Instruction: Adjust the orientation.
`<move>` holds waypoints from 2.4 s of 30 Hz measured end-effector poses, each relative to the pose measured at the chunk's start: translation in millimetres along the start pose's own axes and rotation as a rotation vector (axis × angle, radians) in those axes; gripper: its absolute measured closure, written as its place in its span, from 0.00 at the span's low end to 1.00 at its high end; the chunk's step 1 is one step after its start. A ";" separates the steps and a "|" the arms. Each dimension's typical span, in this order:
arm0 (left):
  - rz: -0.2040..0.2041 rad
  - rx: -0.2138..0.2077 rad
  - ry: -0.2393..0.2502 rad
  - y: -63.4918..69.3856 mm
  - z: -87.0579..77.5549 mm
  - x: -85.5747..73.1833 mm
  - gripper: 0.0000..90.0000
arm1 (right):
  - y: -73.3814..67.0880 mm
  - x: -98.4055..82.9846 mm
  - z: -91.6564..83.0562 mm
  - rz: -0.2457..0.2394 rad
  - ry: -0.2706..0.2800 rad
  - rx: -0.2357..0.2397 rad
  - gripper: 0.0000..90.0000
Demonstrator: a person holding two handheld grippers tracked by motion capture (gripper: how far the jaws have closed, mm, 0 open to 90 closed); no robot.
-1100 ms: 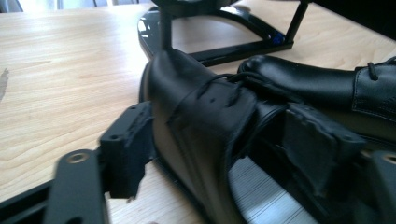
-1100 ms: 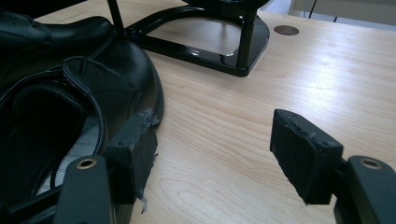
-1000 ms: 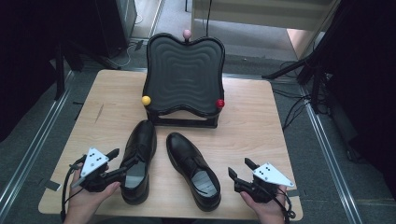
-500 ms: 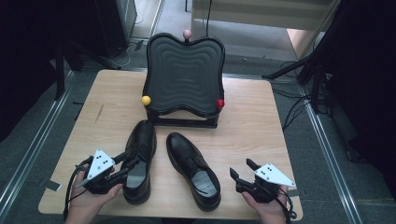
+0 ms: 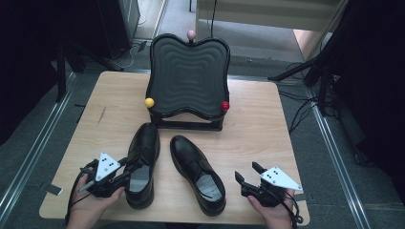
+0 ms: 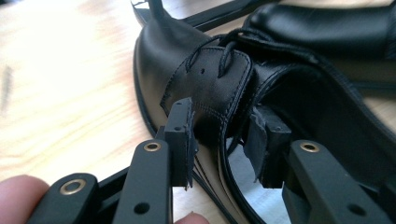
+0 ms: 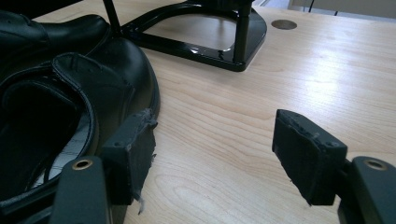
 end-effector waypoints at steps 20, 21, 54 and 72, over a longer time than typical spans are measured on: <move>0.047 0.026 0.131 25.9 3.2 -4.2 0.95 | -1.5 -1.8 3.1 -0.004 -0.014 0.004 0.34; 0.049 0.035 0.132 29.1 3.7 -3.5 0.95 | -1.9 -1.7 3.0 -0.002 -0.014 0.005 0.34; -0.238 -0.237 0.296 -10.0 -20.6 -5.8 0.50 | -62.2 24.1 22.7 -0.115 -0.094 0.196 0.50; -0.234 -0.303 0.270 -12.2 -14.8 -12.3 0.57 | -81.3 24.9 42.1 -0.086 -0.137 0.052 0.94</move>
Point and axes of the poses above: each handheld gripper's, and its own axes: z roughly forward along the jaws, x roughly out of its top, y roughly to its right, the point moved 2 cm from there along z, roughly forward along the jaws, and after that the axes turned 2 degrees about -x, right-handed, at the moved point
